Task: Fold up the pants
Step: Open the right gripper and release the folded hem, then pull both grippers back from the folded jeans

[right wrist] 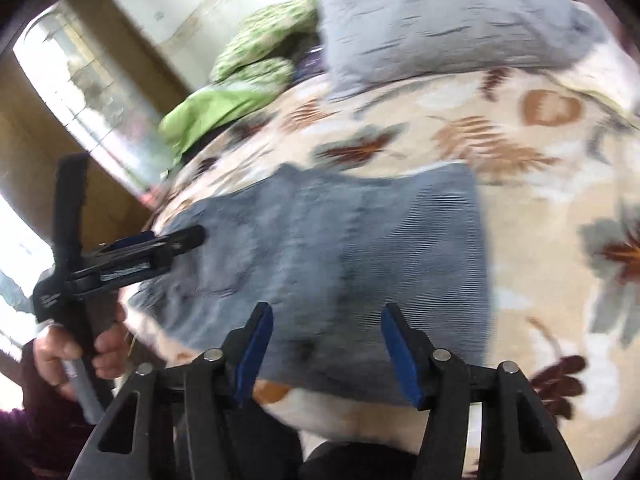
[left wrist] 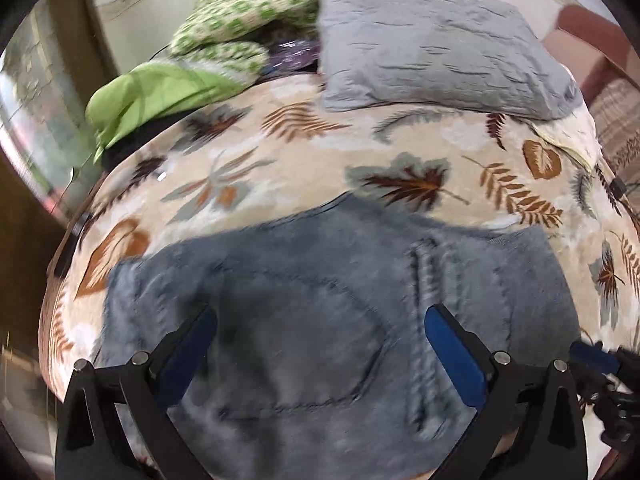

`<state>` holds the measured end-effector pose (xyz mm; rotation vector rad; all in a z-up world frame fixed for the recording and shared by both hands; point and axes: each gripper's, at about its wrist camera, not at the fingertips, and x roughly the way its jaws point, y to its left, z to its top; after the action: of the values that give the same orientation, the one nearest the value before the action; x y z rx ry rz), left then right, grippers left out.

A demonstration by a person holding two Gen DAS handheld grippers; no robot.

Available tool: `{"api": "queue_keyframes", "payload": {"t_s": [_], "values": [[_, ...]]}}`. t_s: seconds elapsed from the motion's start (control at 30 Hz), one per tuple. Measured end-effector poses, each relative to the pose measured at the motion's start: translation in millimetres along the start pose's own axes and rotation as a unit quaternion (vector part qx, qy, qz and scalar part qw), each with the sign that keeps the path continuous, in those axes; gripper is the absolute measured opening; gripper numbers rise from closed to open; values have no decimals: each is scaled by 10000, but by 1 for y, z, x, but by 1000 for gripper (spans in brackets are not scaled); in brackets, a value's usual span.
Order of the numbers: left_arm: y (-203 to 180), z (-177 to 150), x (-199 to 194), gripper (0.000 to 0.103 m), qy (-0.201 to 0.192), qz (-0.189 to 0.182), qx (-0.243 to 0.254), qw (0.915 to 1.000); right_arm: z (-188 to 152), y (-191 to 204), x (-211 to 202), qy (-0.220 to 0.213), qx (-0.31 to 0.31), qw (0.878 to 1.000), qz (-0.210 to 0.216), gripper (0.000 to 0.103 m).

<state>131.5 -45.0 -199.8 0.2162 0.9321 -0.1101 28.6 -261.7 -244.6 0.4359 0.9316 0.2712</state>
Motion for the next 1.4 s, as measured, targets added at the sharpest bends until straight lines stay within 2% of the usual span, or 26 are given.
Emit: {"api": "queue_keyframes", "payload": {"t_s": [0.03, 0.13, 0.27, 0.33, 0.47, 0.57, 0.67, 0.73, 0.8, 0.93, 1.03, 1.1, 1.2, 1.4], "values": [[-7, 4, 4, 103, -7, 19, 63, 10000, 7, -2, 6, 28, 79, 10000, -44, 37], [-34, 16, 26, 103, 60, 174, 308, 9994, 6, -17, 16, 124, 223, 9995, -188, 35], [-57, 14, 69, 103, 407, 718, 624, 9946, 0, -21, 38, 519, 220, 9981, -264, 35], [-55, 9, 80, 103, 498, 668, 569, 9949, -6, -19, 37, 491, 25, 9984, -288, 35], [-47, 6, 73, 103, 473, 621, 451, 9959, -17, -14, 33, 524, -226, 9976, -390, 35], [-33, 1, 64, 103, 531, 732, 398, 9951, -17, -7, 29, 607, -434, 9959, -521, 35], [-21, -11, 46, 103, 485, 487, 284, 9972, -5, -4, 22, 443, -384, 9969, -518, 35], [-27, -25, 33, 103, 394, 440, 567, 9966, 9, 0, 17, 211, -401, 9975, -538, 35], [-34, -39, 27, 103, 325, 579, 837, 9943, 29, 3, 22, 34, -424, 9971, -638, 35], [-42, -58, 40, 103, 528, 823, 1169, 9883, 64, 0, 51, 35, -313, 9962, -809, 35], [-40, -62, 38, 103, 461, 799, 1084, 9898, 84, -8, 96, 475, -229, 9935, -1005, 35], [-38, -59, 36, 103, 483, 743, 1088, 9901, 87, -9, 106, 469, -231, 9930, -1062, 35], [-28, -59, 24, 103, 364, 705, 909, 9927, 89, -3, 95, 357, -134, 9939, -1039, 36], [-2, -60, -15, 103, -92, 783, 567, 9953, 62, 21, 46, -58, -108, 9984, -547, 36]]}}
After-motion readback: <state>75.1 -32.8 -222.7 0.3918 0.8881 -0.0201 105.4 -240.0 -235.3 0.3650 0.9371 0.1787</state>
